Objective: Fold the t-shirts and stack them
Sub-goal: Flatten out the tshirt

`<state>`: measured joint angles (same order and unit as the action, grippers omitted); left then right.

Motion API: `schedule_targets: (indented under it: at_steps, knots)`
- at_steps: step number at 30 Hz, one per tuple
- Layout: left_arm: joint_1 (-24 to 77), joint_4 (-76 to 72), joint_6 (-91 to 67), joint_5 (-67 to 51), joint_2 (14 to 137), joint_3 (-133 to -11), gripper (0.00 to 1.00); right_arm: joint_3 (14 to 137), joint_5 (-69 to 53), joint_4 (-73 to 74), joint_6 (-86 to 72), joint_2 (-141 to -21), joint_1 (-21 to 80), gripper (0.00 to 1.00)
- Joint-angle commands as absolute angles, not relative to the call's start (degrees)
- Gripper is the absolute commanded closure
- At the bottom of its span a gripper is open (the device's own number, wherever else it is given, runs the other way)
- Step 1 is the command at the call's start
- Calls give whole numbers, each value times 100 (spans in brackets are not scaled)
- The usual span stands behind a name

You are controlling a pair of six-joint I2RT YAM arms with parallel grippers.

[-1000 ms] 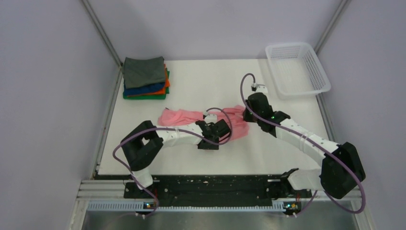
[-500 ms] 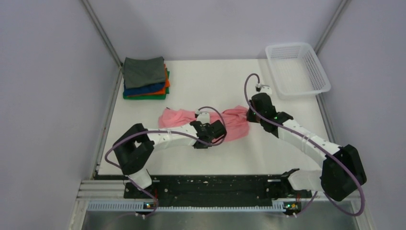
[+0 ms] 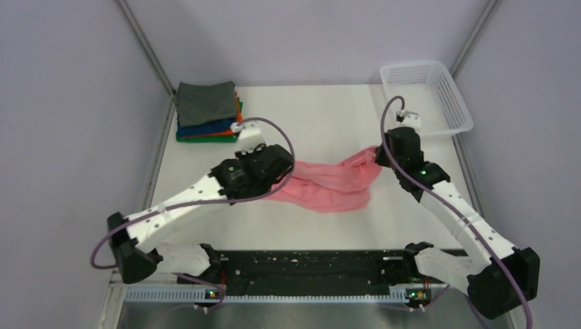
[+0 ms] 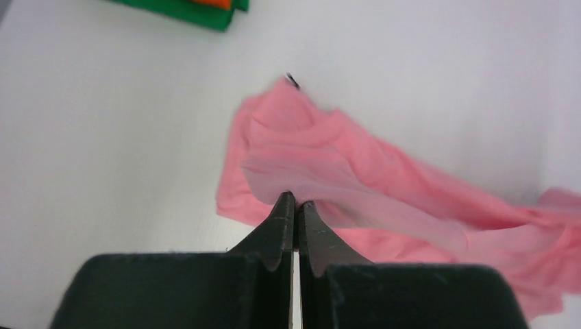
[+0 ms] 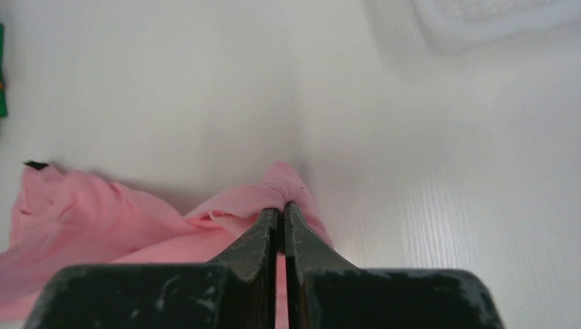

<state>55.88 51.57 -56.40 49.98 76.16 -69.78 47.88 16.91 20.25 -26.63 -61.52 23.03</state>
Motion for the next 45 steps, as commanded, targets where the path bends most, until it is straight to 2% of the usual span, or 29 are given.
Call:
schedule_targets:
  at_steps: [1,7,12,18,23,29,33,36,38,39,40,41,42,43,45]
  knots:
    - [5441,4979,-4965,6420,6173,-7277,100,5502,2040,2289,-2320,-5469,1888,100]
    - [5439,3464,-3079,6569,4590,-7432,100,6306,2284,2623,-2006,-4923,1740,100]
    - [5440,2474,-1869,5333,3984,-7915,100,6884,1652,2658,-2031,-4320,1740,100]
    - [5440,2759,-1325,3902,4245,-9219,100,8036,614,2727,-2122,-3817,1740,100]
    - [5440,3014,-1169,2778,4547,-10132,100,8953,196,2910,-2178,-3683,1740,100]
    - [5440,3074,-1022,2334,4902,-10893,100,9239,33,2809,-2280,-3593,1738,100]
    - [5439,2976,-717,3139,5470,-11272,100,9208,293,2896,-2257,-3704,1740,100]
    - [5440,2161,-115,4796,6025,-11022,100,8843,933,2873,-2430,-3757,1740,100]
    - [5356,985,1103,6163,6578,-10696,100,8332,1347,2794,-2631,-3775,1737,100]
    - [5153,842,1146,6381,6911,-10700,100,8073,1449,2752,-2743,-3803,1740,100]
    - [4799,1473,497,5879,7252,-10889,100,7838,1500,2708,-2822,-3850,1745,100]
    - [3975,2746,-458,5004,7715,-11196,100,7572,1513,2674,-2933,-3947,1742,100]
    - [3543,3125,-1189,4292,8040,-11348,100,7303,1517,2636,-2990,-4015,1746,100]
    - [3160,3372,-1556,4093,8336,-11297,100,7043,1545,2597,-3090,-4176,1739,100]
    - [2870,2962,-1566,4108,8821,-10808,100,6449,1705,2474,-3292,-4465,1744,100]
